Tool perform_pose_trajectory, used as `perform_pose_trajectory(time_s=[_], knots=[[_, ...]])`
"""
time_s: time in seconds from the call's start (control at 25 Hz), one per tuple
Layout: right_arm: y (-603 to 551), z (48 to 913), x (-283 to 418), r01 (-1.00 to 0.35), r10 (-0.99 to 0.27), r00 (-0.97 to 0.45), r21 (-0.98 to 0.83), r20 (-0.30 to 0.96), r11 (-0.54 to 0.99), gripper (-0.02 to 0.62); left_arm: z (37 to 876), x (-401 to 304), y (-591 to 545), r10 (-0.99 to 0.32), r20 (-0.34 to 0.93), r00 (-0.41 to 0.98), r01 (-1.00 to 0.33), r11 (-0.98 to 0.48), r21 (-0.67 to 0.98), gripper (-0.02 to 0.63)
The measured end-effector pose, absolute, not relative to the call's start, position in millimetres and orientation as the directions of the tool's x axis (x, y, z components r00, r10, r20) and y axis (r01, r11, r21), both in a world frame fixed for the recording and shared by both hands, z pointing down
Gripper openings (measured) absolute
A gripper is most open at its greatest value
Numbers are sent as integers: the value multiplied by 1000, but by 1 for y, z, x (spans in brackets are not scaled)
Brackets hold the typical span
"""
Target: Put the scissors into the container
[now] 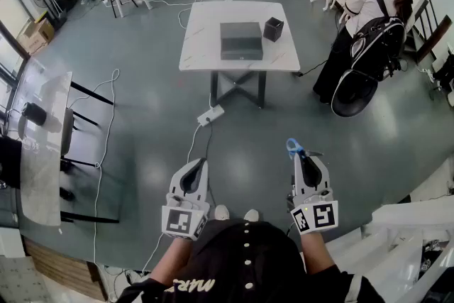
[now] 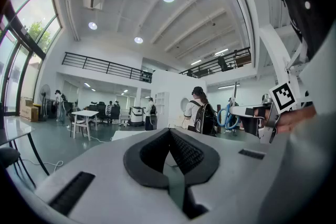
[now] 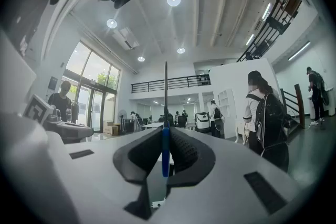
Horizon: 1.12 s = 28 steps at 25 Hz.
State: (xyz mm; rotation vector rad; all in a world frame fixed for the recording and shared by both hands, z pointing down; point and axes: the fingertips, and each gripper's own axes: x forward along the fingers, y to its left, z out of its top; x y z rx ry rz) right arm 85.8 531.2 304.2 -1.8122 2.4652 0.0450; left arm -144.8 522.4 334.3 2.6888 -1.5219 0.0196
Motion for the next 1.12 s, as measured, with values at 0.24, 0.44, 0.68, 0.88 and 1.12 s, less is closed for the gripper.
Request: perform_pose_trajectory(time_s=[0.24,0.44,0.68,0.88,1.12], knots=[[528,305,80,-954,-951,-297,-22,-86,300,52,334,-146,519,-851,29,524,-852,-523,40,26],[526,304,78,-956,-953,-290,-18,-85,292,52,333,-149,517,-848,30,530,-848,-528,41,26],[526,301,75,-961,-959,-262,-69,-105,270,52,331,-153,514,-834,24,551,-834,-549,43,26],[530,309,65,-969,-968,-228,-68,-105,236,52,338,-163,511,-816,26,577,-816,-576,52,26],[539,323,52,-973,-974,-203,-91,-100,212,52,338,-176,515,-776,5,631,-775,-630,49,26]])
